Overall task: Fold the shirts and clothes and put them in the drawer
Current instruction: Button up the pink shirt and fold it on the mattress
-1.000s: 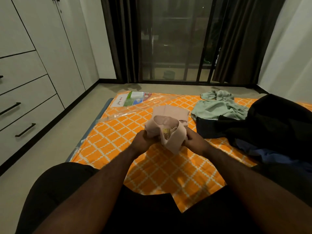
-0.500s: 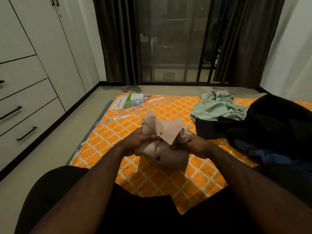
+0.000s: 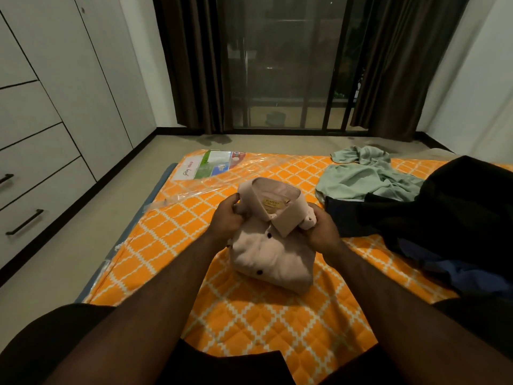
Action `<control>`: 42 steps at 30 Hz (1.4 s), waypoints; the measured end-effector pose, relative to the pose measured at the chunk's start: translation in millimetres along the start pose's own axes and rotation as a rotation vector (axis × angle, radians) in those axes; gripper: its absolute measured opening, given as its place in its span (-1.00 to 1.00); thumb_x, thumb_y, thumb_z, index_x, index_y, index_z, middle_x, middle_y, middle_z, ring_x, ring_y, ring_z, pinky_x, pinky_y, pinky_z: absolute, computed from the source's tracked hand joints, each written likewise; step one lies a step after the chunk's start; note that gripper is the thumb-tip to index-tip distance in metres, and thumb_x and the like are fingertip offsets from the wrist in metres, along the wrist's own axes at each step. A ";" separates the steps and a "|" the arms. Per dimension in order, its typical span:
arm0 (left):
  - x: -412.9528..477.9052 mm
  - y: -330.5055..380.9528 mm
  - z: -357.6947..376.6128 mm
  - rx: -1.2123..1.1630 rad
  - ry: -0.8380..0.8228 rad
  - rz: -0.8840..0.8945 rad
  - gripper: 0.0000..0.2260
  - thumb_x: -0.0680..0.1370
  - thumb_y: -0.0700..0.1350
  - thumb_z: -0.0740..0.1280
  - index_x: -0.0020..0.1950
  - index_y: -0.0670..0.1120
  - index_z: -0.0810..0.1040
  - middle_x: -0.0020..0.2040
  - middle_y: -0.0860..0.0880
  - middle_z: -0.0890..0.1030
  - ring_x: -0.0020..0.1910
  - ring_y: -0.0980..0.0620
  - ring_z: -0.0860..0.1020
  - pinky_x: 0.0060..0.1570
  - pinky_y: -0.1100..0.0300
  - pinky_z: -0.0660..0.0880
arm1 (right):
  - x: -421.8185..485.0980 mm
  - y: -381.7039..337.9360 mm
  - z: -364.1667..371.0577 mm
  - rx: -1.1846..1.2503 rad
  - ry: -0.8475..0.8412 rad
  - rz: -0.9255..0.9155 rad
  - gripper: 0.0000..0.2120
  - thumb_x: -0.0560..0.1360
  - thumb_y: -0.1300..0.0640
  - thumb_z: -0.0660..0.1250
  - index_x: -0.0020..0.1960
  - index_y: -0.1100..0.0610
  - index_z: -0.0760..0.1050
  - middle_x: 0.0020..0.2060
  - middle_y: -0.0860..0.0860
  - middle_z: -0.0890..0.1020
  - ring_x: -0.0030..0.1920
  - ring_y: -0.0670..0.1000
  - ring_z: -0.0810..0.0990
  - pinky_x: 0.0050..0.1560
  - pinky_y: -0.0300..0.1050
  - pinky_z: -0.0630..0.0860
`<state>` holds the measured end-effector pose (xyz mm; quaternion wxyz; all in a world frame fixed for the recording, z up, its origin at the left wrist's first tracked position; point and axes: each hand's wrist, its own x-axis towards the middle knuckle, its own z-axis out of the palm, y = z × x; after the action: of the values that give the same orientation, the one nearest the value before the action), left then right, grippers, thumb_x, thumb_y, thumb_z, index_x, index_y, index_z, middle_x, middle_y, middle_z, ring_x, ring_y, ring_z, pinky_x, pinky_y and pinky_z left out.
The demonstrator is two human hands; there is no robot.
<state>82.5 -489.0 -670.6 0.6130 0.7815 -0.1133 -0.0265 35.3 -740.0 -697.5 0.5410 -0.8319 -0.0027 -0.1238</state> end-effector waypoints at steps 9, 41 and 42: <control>41.0 -61.4 11.7 0.545 -0.112 -0.203 -0.26 0.43 0.37 0.30 0.38 -0.17 0.47 0.22 -0.19 0.61 0.15 -0.24 0.59 -0.08 0.05 0.48 | 25.0 58.0 23.4 -0.321 0.073 0.408 -0.59 0.41 0.07 0.52 0.16 0.09 0.44 -0.03 0.02 0.61 0.01 0.17 0.59 -0.11 -0.06 0.49; -31.8 -68.4 80.6 1.107 -0.110 0.066 -0.37 0.63 0.15 -0.18 0.65 -0.09 0.13 0.63 -0.28 0.12 0.61 -0.29 0.07 0.56 -0.09 0.02 | -6.1 43.7 60.4 -0.916 -0.499 -0.112 -0.43 0.70 -0.13 -0.11 0.68 -0.09 -0.12 0.67 0.03 -0.08 0.66 0.13 -0.12 0.58 0.23 -0.13; -27.5 -79.2 76.7 1.032 -0.143 0.030 -0.40 0.66 0.17 -0.19 0.67 -0.04 0.04 0.65 -0.24 0.03 0.64 -0.24 -0.03 0.57 -0.09 -0.07 | -5.8 45.7 58.7 -0.898 -0.493 -0.110 -0.44 0.71 -0.12 -0.08 0.68 -0.10 -0.13 0.67 0.02 -0.09 0.66 0.11 -0.13 0.58 0.22 -0.14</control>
<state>53.4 -538.7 -768.6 0.1390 0.9765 -0.1645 -0.0116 47.9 -705.4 -762.4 0.1065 -0.9852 -0.1205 0.0586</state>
